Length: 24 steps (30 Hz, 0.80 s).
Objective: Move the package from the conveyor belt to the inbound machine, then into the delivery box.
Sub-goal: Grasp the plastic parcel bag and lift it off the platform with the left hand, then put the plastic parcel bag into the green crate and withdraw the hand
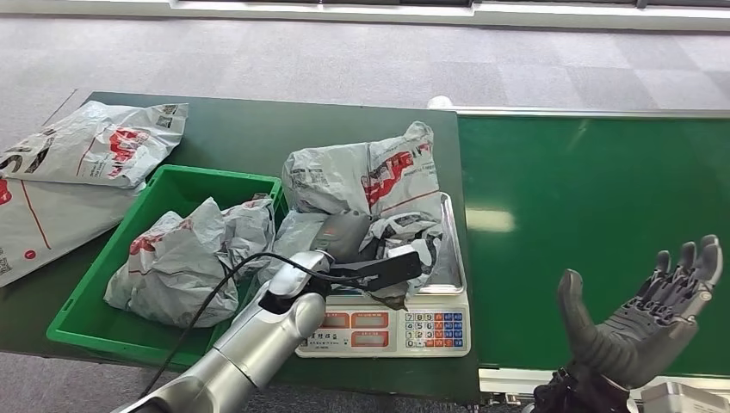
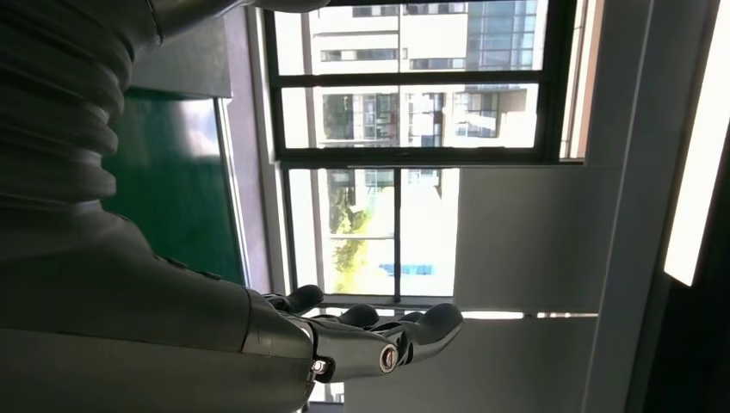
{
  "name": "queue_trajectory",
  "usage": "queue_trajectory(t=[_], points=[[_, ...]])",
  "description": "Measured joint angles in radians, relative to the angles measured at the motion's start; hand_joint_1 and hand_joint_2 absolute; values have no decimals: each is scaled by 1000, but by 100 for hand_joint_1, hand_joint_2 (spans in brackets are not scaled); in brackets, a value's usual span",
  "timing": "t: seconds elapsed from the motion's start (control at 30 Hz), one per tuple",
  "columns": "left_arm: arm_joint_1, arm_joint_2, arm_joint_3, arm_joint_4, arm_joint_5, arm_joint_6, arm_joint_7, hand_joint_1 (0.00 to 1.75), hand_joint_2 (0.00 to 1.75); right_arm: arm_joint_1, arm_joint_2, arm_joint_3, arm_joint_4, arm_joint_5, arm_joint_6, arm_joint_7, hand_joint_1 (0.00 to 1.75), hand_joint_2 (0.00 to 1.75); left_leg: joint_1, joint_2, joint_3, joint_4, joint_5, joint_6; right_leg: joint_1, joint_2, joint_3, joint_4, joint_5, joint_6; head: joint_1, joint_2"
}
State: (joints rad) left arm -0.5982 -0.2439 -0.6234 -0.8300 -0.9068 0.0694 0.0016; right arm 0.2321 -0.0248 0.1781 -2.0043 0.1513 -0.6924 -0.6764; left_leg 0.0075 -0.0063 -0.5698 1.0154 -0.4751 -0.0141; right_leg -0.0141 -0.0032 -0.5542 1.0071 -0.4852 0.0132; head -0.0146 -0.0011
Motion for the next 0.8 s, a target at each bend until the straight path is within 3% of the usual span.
queue_trajectory(t=[0.13, 0.27, 0.4, 0.57, 0.67, 0.8], points=[[36, 96, 73, -363, -276, 144, 35, 175, 175, 38, 3, 0, 0, 23, -4, -2, 0, 175, 1, 2, -3, 0, 0, -1, 1, 3, -4, 1, 0, 0, 0, 0], [0, 204, 232, -687, -272, 212, -4, 175, 175, 76, 14, -8, 0, 26, -6, -3, 0, 175, 2, 3, -5, 0, 1, -2, 4, 4, -7, 1, 0, -2, 0, 0], [-46, 307, 408, -841, -172, 238, -52, 175, 175, 103, 20, -15, -2, 22, -6, -1, 0, 175, 2, 4, -3, -2, 1, -3, 4, 4, -6, 2, -1, -3, 0, 0], [-10, 408, 533, -908, -152, 254, -50, 175, 175, 118, 26, -15, -10, 30, -2, 8, 0, 175, 2, 4, -3, -2, 2, -3, 3, 3, -6, 2, -1, -4, 0, 0], [30, 459, 589, -891, -146, 136, 19, 175, 175, 120, 35, -23, -20, 48, 20, 24, 0, 175, 2, 5, -2, -2, 2, -3, 2, 5, -6, 2, -1, -4, 0, 0], [90, 519, 656, -762, -61, -173, 41, 175, 175, 122, 49, -46, -30, 69, 72, 40, 0, 175, 2, 6, -2, -2, 2, -4, 3, 5, -7, 2, 0, -6, 0, 0]])
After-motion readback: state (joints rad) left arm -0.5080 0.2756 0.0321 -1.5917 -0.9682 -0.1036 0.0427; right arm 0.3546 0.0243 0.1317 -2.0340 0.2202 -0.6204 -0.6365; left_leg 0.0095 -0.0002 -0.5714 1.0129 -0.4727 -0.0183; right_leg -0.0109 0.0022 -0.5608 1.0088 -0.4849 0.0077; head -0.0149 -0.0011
